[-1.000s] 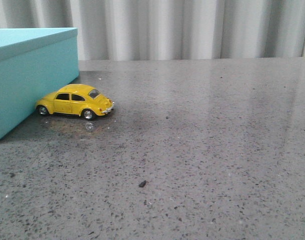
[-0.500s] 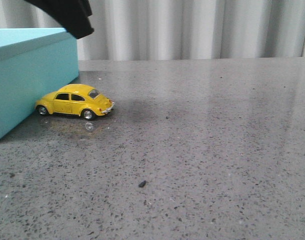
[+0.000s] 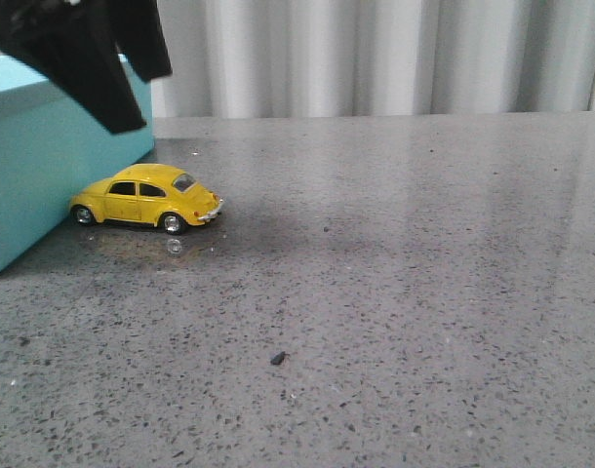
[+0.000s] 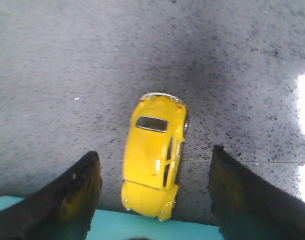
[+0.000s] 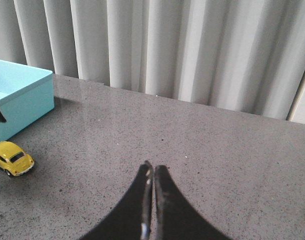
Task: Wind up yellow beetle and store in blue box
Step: 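Lower the left gripper over the Beetle and close on its body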
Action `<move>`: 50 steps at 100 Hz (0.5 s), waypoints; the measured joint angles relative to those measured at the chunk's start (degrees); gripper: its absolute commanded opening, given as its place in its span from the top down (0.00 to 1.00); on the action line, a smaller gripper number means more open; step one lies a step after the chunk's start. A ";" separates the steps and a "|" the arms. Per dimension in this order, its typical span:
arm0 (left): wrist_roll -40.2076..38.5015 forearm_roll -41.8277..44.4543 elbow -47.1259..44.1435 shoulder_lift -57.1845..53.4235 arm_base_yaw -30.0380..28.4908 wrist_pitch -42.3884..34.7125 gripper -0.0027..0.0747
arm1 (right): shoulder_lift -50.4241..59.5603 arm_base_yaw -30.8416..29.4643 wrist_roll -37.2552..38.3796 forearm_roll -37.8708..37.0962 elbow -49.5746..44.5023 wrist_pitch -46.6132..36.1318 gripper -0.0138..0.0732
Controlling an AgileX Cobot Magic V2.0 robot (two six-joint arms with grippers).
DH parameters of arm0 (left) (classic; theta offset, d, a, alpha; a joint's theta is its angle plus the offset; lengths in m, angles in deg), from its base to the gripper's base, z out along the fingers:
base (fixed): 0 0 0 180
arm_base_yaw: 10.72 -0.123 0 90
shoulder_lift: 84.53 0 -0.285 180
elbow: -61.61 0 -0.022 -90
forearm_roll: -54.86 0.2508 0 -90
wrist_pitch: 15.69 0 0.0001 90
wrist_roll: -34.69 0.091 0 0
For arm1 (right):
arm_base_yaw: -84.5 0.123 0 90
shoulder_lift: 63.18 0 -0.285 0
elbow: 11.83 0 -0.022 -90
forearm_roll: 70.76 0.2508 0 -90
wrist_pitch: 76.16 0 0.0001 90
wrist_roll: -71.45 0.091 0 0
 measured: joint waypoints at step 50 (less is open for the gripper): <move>1.56 -1.72 -0.12 7.43 -4.08 -1.76 0.41 | 0.00 0.00 0.00 0.00 0.00 -0.41 0.89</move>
